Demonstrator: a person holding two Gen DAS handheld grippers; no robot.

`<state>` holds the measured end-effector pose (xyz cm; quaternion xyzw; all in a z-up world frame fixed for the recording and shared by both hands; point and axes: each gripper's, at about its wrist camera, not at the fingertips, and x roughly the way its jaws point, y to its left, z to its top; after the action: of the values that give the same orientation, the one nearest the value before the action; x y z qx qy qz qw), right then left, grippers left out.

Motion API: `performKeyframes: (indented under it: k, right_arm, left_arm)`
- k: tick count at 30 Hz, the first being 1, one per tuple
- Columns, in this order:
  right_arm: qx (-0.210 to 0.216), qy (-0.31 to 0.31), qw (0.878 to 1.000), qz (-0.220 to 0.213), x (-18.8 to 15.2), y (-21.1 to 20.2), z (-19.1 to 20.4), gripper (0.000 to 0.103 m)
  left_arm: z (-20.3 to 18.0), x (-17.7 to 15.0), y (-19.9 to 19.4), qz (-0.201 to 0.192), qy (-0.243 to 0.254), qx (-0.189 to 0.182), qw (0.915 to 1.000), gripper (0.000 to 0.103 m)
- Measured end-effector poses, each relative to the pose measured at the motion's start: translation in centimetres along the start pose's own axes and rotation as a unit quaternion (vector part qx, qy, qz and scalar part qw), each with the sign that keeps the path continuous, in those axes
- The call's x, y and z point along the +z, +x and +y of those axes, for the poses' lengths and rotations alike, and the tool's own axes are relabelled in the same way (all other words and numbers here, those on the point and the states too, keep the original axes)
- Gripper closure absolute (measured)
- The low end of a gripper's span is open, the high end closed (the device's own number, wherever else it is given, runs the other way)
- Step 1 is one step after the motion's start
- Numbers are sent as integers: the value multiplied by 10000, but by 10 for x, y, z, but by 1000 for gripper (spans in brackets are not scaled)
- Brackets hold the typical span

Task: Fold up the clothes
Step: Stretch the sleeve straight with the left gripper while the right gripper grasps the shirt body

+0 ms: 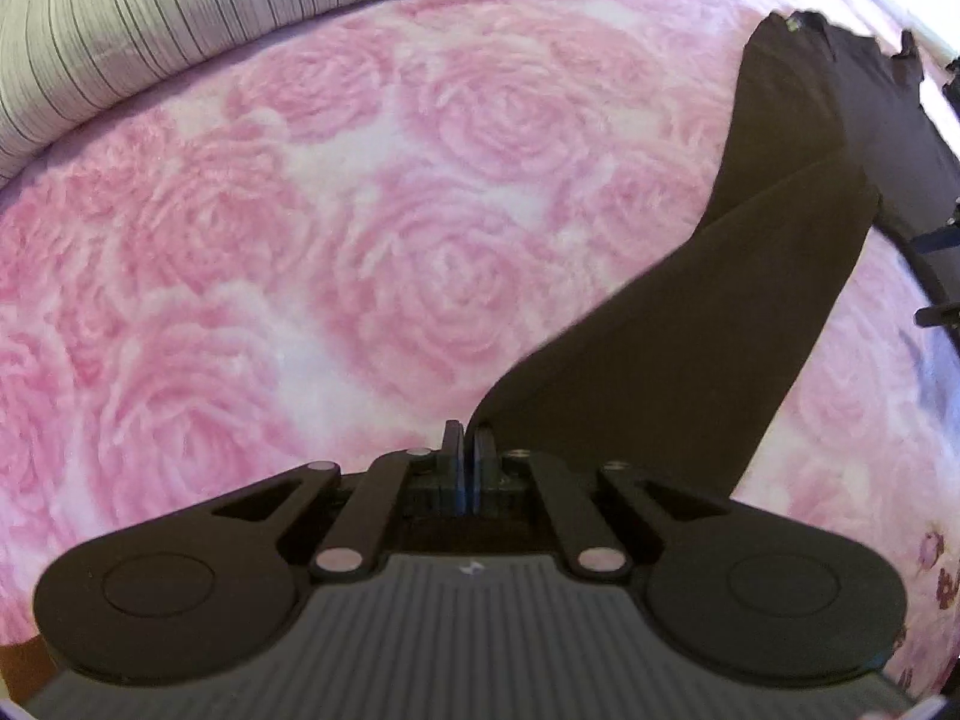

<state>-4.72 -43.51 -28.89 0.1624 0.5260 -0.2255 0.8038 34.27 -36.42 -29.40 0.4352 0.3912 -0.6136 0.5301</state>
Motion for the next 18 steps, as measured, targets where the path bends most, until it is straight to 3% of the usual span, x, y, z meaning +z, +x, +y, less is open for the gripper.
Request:
performKeyframes:
  k: [4, 7, 8, 10, 13, 14, 18]
  right_arm:
    - [12, -120, 9999, -75, 3, -4, 3, 29]
    - [-125, -345, 9993, -93, 4, -2, 5, 29]
    - [-250, -534, 9982, -93, 4, 0, 6, 29]
    - [-500, -911, 9945, -92, 4, 3, 8, 29]
    - [-898, -1595, 9831, -91, 3, 9, 13, 29]
    - [-1064, -1985, 9743, -92, 2, 12, 17, 29]
    - [-1165, -3231, 9391, -133, 0, 25, 26, 32]
  left_arm:
    - [-12, -14, -21, -209, 282, 529, 9980, 84]
    - [-52, -40, -44, -367, 1172, 903, 9883, 84]
    - [-71, -50, -48, -380, 1527, 867, 9837, 82]
    - [-109, -68, -44, -267, 2217, 698, 9722, 79]
    - [-153, -92, -20, -61, 3251, 1045, 9399, 77]
    - [-158, -96, -11, -14, 3444, 1253, 9304, 77]
    - [-157, -95, 8, 14, 3598, 1869, 9141, 77]
